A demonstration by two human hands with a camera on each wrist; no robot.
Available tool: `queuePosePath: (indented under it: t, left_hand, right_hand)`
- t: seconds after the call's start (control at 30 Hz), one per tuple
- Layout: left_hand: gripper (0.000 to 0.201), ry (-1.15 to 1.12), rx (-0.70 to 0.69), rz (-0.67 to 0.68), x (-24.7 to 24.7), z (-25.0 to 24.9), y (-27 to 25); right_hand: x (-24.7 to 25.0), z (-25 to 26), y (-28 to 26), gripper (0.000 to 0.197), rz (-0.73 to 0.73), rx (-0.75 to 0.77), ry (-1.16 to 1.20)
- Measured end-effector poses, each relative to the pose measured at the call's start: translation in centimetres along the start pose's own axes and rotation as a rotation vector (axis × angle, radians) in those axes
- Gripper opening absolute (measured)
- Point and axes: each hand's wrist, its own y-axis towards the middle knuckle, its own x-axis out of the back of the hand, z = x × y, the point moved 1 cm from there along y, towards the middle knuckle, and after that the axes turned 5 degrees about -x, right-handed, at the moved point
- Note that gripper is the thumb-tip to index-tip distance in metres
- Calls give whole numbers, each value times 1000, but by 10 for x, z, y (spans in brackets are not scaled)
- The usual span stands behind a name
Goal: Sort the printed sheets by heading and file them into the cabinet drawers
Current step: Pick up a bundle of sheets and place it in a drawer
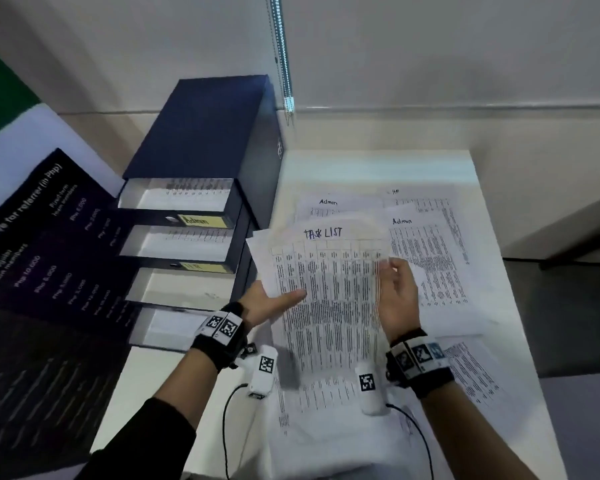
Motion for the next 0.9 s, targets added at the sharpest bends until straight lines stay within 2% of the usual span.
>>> queuePosePath:
  t: [0.07, 0.13, 0.2, 0.23, 0.27, 0.33, 0.4, 0.47, 0.5, 0.6, 0.67, 0.77, 0.83, 0.9]
  left_hand:
    - [60, -70, -55, -27, 12, -22, -18]
    - [66, -84, -84, -82, 30, -27, -34]
    - [58, -133, -71, -134, 50, -17, -48]
    - [50, -165, -33, -148, 60, -8, -58]
    - [43, -175, 8, -157, 69, 3, -68]
    - [36, -204, 103, -148, 87, 33, -91]
    - [54, -220, 195, -193, 111, 70, -113]
    - [72, -218, 264, -263, 136, 102, -134]
    - [66, -240, 279, -304, 149, 113, -144]
    - [36, -286, 269, -463, 181, 133, -175]
    - [35, -361, 244, -502, 202, 143, -190]
    - [52, -426, 255, -357, 227, 153, -203]
    - [48, -427, 262, -234, 235, 150, -206]
    - [38, -364, 250, -172, 239, 148, -202]
  right_hand:
    - [-9, 12, 3, 42, 120, -86, -34]
    - [-23, 0, 4, 76, 319, -182, -270]
    - [-42, -28, -3, 102, 546, -165, -516]
    - [-55, -47, -13, 107, 660, -166, -572]
    - [-66, -63, -25, 107, 760, -200, -579]
    - [-91, -94, -59, 94, 939, -259, -570]
    - [-116, -116, -94, 83, 1026, -255, -602]
    - [-142, -126, -121, 91, 1058, -285, -596]
    - [-155, -125, -129, 91, 1063, -319, -577]
    - [-190, -109, -145, 69, 993, -407, -454]
    - [-209, -88, -148, 50, 921, -447, -314]
    - [-230, -65, -138, 36, 774, -669, -18]
    - [-239, -52, -128, 30, 701, -810, 67]
    - [-246, -44, -118, 40, 677, -914, 104]
